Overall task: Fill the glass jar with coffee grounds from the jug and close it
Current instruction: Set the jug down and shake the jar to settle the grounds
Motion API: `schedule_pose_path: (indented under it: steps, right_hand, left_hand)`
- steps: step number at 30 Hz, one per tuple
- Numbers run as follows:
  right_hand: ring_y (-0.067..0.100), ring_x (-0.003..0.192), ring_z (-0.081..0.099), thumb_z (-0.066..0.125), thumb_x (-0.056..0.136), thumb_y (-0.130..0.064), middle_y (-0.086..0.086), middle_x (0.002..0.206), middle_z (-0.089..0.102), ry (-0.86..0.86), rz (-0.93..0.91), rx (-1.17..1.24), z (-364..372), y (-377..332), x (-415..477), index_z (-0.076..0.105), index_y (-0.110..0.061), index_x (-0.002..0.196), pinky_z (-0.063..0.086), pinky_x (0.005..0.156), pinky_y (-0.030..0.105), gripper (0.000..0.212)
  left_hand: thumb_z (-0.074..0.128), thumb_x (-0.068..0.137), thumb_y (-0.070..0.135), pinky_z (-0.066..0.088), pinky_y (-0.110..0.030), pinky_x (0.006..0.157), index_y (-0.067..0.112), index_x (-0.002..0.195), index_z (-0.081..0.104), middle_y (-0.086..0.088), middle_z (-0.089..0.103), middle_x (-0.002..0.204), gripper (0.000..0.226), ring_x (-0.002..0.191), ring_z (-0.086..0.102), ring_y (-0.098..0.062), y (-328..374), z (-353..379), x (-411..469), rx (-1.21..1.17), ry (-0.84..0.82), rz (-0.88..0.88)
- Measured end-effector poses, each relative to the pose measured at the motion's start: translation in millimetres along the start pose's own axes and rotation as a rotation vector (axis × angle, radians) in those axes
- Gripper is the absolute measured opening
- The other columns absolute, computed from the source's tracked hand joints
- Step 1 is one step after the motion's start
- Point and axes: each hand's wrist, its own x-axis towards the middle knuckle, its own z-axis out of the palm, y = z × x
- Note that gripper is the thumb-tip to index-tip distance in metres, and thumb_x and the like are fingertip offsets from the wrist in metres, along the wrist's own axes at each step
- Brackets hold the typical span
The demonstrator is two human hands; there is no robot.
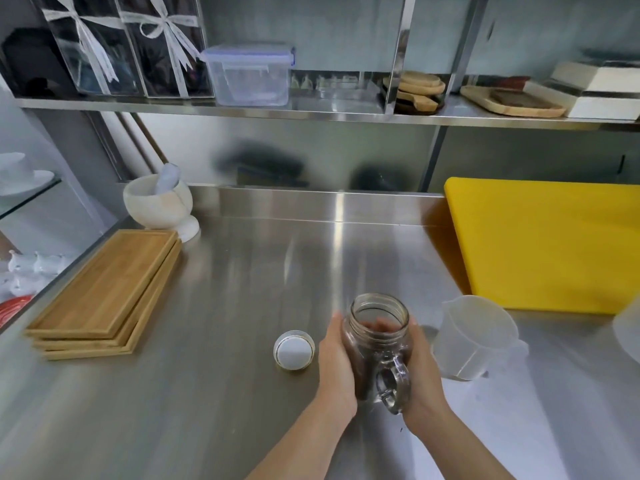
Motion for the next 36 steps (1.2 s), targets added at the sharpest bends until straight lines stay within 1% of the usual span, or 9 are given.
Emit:
schedule_pose_path:
  steps: [3,9,14,21,24,26,28,33,36]
  right_hand:
    - [0.021,0.066,0.072,0.039,0.091,-0.046,0.014,0.081,0.075,-0.016,0.094,0.153,-5.9,7.8,0.0,0.072,-0.004,0.084,0.055,0.056,0.028,0.054]
    - [0.021,0.065,0.072,0.042,0.090,-0.044,0.013,0.079,0.075,0.071,0.059,0.215,-18.8,27.6,11.0,0.076,-0.008,0.066,0.047,0.068,0.035,0.056]
    - [0.019,0.065,0.071,0.038,0.092,-0.040,0.010,0.072,0.074,0.061,0.099,0.215,-27.1,40.8,15.4,0.076,-0.009,0.065,0.052,0.062,0.032,0.056]
    - [0.028,0.087,0.068,0.045,0.089,-0.040,0.019,0.097,0.071,0.153,0.084,0.156,-36.8,61.8,23.9,0.075,-0.007,0.083,0.047,0.089,0.043,0.045]
    - [0.034,0.099,0.064,0.049,0.085,-0.045,0.020,0.101,0.071,0.159,0.109,0.160,-38.3,67.6,24.5,0.073,-0.005,0.091,0.043,0.098,0.048,0.047]
    - [0.033,0.095,0.065,0.047,0.088,-0.043,0.019,0.094,0.072,0.142,0.097,0.144,-39.5,67.0,24.7,0.074,-0.005,0.087,0.045,0.095,0.047,0.046]
    - [0.029,0.085,0.066,0.044,0.091,-0.035,0.015,0.083,0.073,0.133,0.032,0.038,-40.5,61.4,23.1,0.074,-0.007,0.079,0.048,0.085,0.042,0.043]
    - [0.007,0.065,0.065,0.051,0.090,-0.006,-0.003,0.067,0.072,0.184,-0.243,-0.429,-41.7,31.9,29.9,0.070,-0.008,0.077,0.051,0.062,0.017,0.023]
    - [0.004,0.060,0.062,0.057,0.088,-0.005,-0.002,0.062,0.069,0.073,-0.273,-0.538,-38.8,11.7,52.2,0.067,-0.008,0.079,0.049,0.060,0.014,0.013]
  left_hand:
    - [0.065,0.060,0.062,0.045,-0.048,0.104,0.005,0.099,0.074,-0.022,0.071,0.109,0.070,0.104,0.068,-0.035,-14.5,-5.4,7.5,0.061,0.087,0.041]
    - [0.057,0.070,0.048,0.049,-0.053,0.099,0.000,0.092,0.074,-0.028,0.071,0.101,0.056,0.099,0.068,-0.041,-23.0,-15.4,18.7,0.190,0.152,0.114]
    - [0.051,0.089,0.034,0.050,-0.043,0.090,-0.007,0.093,0.071,-0.031,0.069,0.102,0.045,0.090,0.067,-0.035,-26.6,-31.0,25.2,0.282,0.182,0.129]
    - [0.055,0.088,0.030,0.053,-0.030,0.069,-0.014,0.094,0.065,-0.022,0.065,0.086,0.046,0.077,0.063,-0.027,-32.1,-43.2,28.9,0.325,0.171,0.147]
    - [0.049,0.094,0.021,0.051,-0.029,0.063,0.002,0.067,0.070,-0.011,0.066,0.066,0.040,0.065,0.060,-0.023,-33.2,-46.7,32.9,0.334,0.137,0.148]
    - [0.052,0.092,0.025,0.048,-0.032,0.067,0.009,0.059,0.068,-0.010,0.064,0.066,0.040,0.067,0.058,-0.024,-33.4,-47.7,34.7,0.344,0.162,0.147]
    - [0.060,0.082,0.037,0.048,-0.033,0.072,0.005,0.072,0.068,-0.017,0.061,0.082,0.034,0.075,0.058,-0.026,-34.8,-49.1,36.1,0.338,0.173,0.150]
    - [0.056,0.089,0.028,0.051,-0.021,0.058,-0.007,0.084,0.065,-0.019,0.060,0.084,0.036,0.071,0.059,-0.023,-34.9,-52.2,35.5,0.342,0.143,0.182]
    - [0.065,0.071,0.042,0.050,-0.032,0.075,-0.001,0.085,0.068,-0.025,0.054,0.101,0.045,0.084,0.057,-0.024,-30.6,-50.2,33.8,0.342,0.165,0.186]
